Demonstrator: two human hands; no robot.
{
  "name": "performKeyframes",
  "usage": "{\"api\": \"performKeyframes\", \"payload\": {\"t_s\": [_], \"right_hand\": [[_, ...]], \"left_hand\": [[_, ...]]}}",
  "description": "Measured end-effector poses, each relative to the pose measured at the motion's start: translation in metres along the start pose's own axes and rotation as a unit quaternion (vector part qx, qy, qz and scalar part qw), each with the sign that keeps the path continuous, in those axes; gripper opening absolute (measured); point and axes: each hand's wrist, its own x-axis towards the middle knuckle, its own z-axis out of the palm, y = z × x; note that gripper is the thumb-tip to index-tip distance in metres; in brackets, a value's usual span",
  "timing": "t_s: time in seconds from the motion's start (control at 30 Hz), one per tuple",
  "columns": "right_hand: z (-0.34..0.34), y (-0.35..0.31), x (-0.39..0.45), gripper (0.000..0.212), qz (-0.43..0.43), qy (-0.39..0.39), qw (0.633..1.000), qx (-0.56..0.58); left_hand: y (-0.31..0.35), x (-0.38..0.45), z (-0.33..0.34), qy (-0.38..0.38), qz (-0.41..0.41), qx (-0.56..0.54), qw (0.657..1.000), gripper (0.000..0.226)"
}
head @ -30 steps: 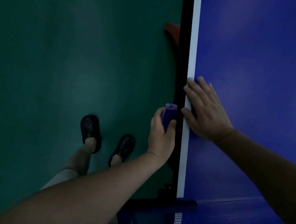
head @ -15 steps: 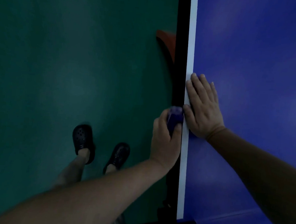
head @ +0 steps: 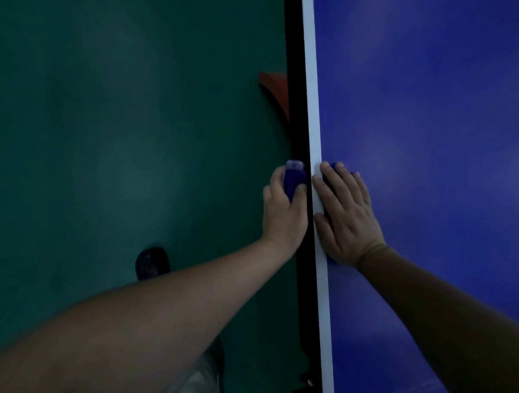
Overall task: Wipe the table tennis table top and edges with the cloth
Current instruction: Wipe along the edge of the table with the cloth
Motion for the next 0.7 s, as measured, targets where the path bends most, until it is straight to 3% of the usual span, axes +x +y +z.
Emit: {"api": "performKeyframes", "payload": {"t_s": [0.2, 0.27, 0.37, 0.5, 0.7], "right_hand": [[-0.002, -0.001, 0.001, 0.062, 0.004, -0.007, 1.0, 0.001], [-0.002, -0.002, 0.0, 0.062, 0.003, -0.007, 1.0, -0.001], [-0.003, -0.003, 0.001, 0.062, 0.003, -0.008, 1.0, -0.004], [-0.004, -0.002, 0.001, 0.062, 0.01, -0.013, 1.0, 0.003], [-0.005, -0.003, 0.003, 0.061, 0.025, -0.01, 0.999, 0.036]], "left_hand": [[-0.023, -0.066, -0.009, -0.059, -0.034, -0.007, 0.998, 0.039], [-0.021, -0.058, -0.007, -0.058, -0.06, -0.011, 0.996, 0.033], [-0.007, -0.013, -0.004, -0.041, -0.064, -0.015, 0.997, 0.048], [0.017, 0.042, -0.006, -0.045, -0.074, -0.003, 0.996, 0.048], [0.005, 0.018, -0.014, -0.093, -0.094, 0.024, 0.991, 0.047]]}}
